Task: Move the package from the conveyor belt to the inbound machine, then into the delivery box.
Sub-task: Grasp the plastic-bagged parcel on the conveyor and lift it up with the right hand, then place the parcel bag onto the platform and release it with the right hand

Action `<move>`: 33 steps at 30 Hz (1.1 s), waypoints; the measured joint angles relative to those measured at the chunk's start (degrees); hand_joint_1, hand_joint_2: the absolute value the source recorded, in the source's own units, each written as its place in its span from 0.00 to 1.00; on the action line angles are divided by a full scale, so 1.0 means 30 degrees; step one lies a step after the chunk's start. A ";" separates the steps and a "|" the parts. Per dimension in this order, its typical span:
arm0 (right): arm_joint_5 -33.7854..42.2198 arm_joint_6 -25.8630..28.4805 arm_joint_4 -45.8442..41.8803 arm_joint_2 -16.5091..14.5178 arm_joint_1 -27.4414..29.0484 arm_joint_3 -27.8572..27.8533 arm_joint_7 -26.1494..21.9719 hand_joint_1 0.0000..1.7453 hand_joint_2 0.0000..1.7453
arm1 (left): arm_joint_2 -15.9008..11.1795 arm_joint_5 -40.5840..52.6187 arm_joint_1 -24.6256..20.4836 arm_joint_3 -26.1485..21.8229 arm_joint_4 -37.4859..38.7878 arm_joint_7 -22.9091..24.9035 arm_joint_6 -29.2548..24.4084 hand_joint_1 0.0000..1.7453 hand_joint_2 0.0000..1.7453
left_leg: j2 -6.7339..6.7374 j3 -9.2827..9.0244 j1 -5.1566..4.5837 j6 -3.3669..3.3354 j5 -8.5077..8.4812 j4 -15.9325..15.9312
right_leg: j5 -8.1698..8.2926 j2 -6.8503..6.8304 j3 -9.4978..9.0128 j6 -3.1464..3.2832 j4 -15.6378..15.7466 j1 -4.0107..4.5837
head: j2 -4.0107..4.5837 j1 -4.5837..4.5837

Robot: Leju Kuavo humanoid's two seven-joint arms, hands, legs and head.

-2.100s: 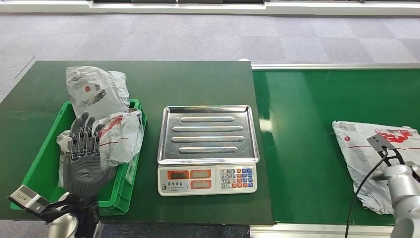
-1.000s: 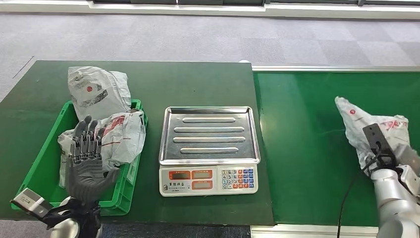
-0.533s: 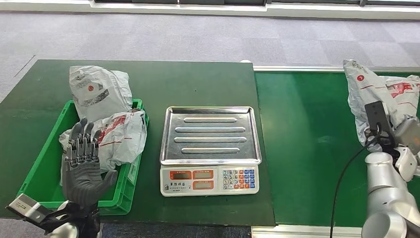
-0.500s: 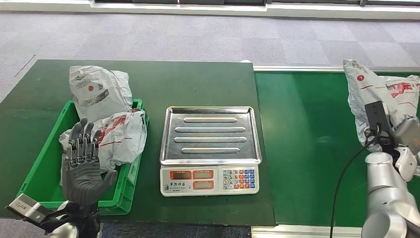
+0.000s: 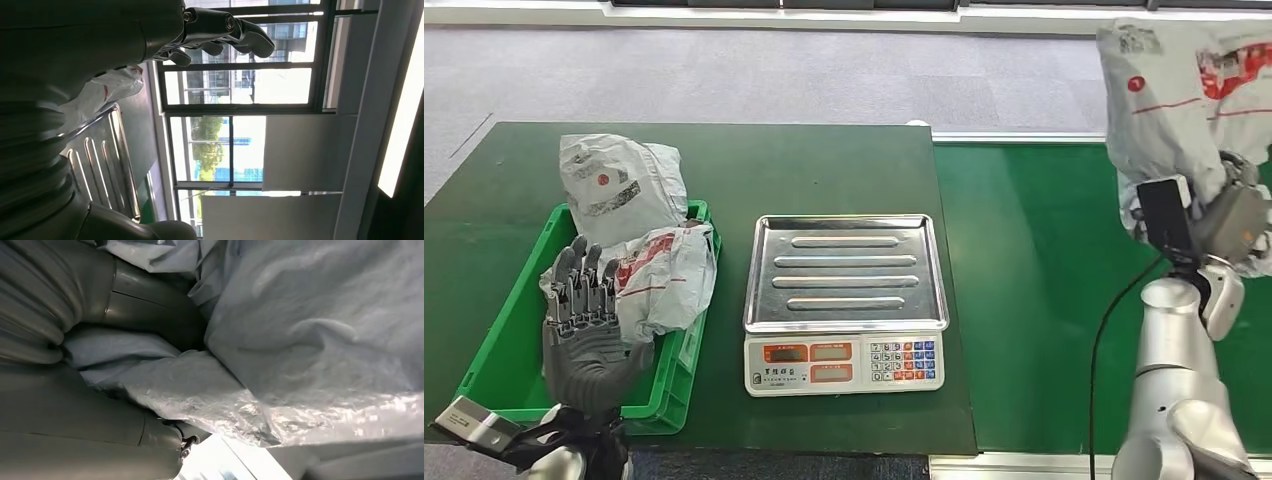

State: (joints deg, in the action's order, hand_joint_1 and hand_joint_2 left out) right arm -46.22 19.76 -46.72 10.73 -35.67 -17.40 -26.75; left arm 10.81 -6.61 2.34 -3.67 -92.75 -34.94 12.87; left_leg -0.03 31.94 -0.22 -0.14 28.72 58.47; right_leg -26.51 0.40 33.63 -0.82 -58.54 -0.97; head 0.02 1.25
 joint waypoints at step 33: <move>-0.1589 -0.6100 -0.1131 -0.5475 -0.2147 1.8302 0.1576 0.00 1.00 | -0.0470 0.0098 -0.0415 -0.0410 0.0869 -0.0434 0.0435 0.00 1.00 | -0.0076 -0.0098 0.0030 0.0160 -0.0112 -0.0047 | 0.0036 -0.0060 0.0078 0.0119 -0.0006 0.0035 | 0.0002 0.0005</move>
State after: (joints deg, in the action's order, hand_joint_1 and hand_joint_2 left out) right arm -50.99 1.46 -50.11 -5.69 -42.11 37.51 -22.03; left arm 9.40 -6.31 1.10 -4.90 -90.14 -36.24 14.17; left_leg -0.26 31.65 -0.13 0.34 28.39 58.33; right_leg -26.40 0.22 33.86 -0.46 -58.56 -0.86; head 0.03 1.27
